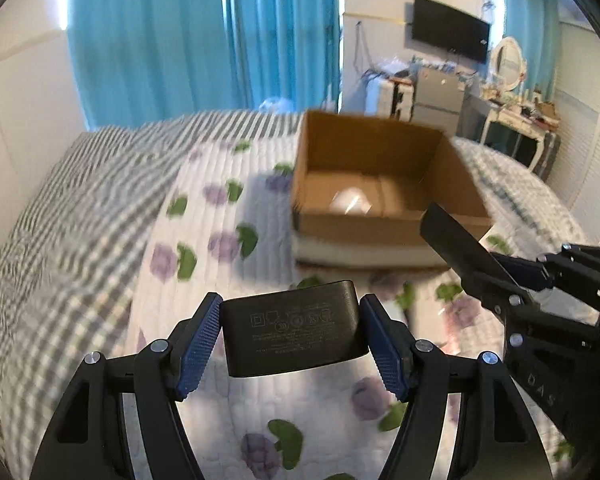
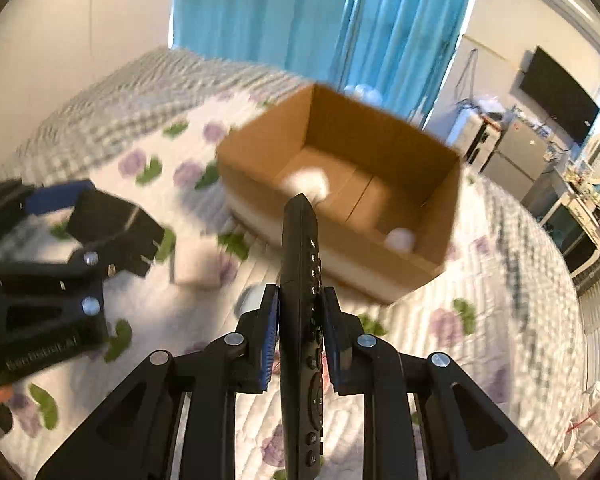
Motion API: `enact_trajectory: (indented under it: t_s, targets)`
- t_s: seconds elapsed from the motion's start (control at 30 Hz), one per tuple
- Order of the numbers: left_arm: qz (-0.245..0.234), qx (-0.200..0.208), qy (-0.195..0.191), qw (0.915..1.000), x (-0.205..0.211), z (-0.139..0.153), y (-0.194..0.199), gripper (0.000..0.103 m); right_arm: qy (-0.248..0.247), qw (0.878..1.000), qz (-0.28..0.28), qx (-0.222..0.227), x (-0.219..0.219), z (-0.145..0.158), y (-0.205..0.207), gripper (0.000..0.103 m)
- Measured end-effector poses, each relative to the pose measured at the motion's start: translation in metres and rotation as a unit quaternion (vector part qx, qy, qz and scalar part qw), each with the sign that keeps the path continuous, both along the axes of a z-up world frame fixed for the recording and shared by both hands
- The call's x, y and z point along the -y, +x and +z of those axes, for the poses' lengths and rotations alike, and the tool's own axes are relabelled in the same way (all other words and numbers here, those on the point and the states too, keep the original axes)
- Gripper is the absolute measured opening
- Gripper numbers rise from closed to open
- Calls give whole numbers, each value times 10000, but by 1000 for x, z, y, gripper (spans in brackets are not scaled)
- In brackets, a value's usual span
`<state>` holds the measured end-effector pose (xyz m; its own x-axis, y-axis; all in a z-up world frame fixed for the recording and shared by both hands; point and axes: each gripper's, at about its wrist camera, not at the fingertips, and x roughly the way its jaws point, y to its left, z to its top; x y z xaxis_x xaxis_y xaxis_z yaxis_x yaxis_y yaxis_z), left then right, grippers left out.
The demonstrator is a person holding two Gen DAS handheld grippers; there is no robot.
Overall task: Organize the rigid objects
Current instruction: 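Carry both into the box and open the left tool while the right tool releases the remote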
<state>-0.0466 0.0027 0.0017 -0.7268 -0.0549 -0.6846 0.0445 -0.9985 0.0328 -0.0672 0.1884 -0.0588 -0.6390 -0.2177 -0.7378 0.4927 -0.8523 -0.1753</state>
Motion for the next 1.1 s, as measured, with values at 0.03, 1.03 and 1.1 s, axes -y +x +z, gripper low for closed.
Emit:
enact_trajectory:
  t_s: [0.03,1.03,1.1]
  targets:
    - [-59,-73,-3,10000,-3,8,-1,71,-30,10000,-35,-79,-2,9,0,19]
    - [-882,-3,-394,9953,-67,-22,-198,71,-542,9935,-971,-254,-57,23,-173,19]
    - [-949,-107,-494,9942,-70,-23,-198,70,-512,9939,-956,-212,-57,19,-174,19]
